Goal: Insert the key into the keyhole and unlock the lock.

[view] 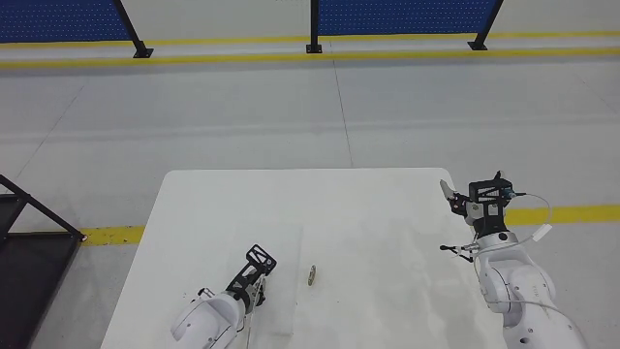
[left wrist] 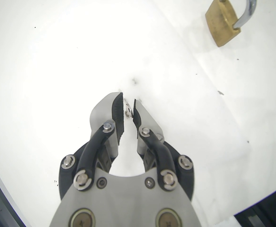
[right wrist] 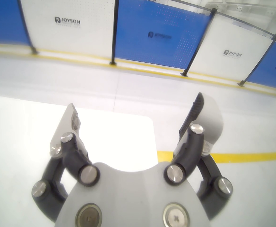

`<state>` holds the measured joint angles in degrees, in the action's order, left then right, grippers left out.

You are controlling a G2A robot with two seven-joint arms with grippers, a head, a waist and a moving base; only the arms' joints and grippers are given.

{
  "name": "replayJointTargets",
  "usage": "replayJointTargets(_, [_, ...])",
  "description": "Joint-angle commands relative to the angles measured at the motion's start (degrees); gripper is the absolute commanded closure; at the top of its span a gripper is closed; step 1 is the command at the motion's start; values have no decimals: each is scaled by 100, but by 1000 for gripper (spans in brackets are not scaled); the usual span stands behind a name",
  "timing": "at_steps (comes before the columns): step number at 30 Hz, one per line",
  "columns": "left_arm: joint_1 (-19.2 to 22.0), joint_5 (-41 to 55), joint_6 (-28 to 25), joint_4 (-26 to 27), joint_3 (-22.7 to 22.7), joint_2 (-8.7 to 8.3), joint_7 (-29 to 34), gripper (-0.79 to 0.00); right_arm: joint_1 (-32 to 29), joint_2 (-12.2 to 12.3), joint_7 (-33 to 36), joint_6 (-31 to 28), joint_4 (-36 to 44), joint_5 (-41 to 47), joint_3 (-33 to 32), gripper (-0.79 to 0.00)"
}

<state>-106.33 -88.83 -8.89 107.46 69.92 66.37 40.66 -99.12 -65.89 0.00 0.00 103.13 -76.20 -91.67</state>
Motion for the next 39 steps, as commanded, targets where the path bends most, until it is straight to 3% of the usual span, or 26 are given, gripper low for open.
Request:
replayJointTargets(1, [-13, 17, 1, 14, 13, -3, -8, -95, 0, 0, 0, 0, 0, 0, 0, -785])
replayJointTargets(2, [-17, 21, 0, 19, 17, -4, -9, -43, 0, 0, 0, 0, 0, 0, 0, -785])
replayJointTargets(6, [-21, 21, 3, 14, 33, -10, -20, 0, 0, 0, 0, 0, 0, 0, 0, -785])
replayJointTargets(12, [-45, 3, 14, 57, 47, -17, -58, 0, 0, 0, 0, 0, 0, 0, 0, -785])
replayJointTargets(26, [-650, 415, -37, 726, 631, -102, -630, 0, 0, 0, 0, 0, 0, 0, 0, -785])
replayJointTargets(33, [-1044, 1170, -96, 941, 1146, -128, -1860, 0, 0, 0, 0, 0, 0, 0, 0, -785])
replayJointTargets(35, [-1187, 1520, -311, 933, 1383, -144, -2407, 0, 0, 0, 0, 0, 0, 0, 0, -785])
replayJointTargets(39, [-1368, 2516, -1337, 701, 1844, -178, -3771, 0, 0, 0, 0, 0, 0, 0, 0, -785])
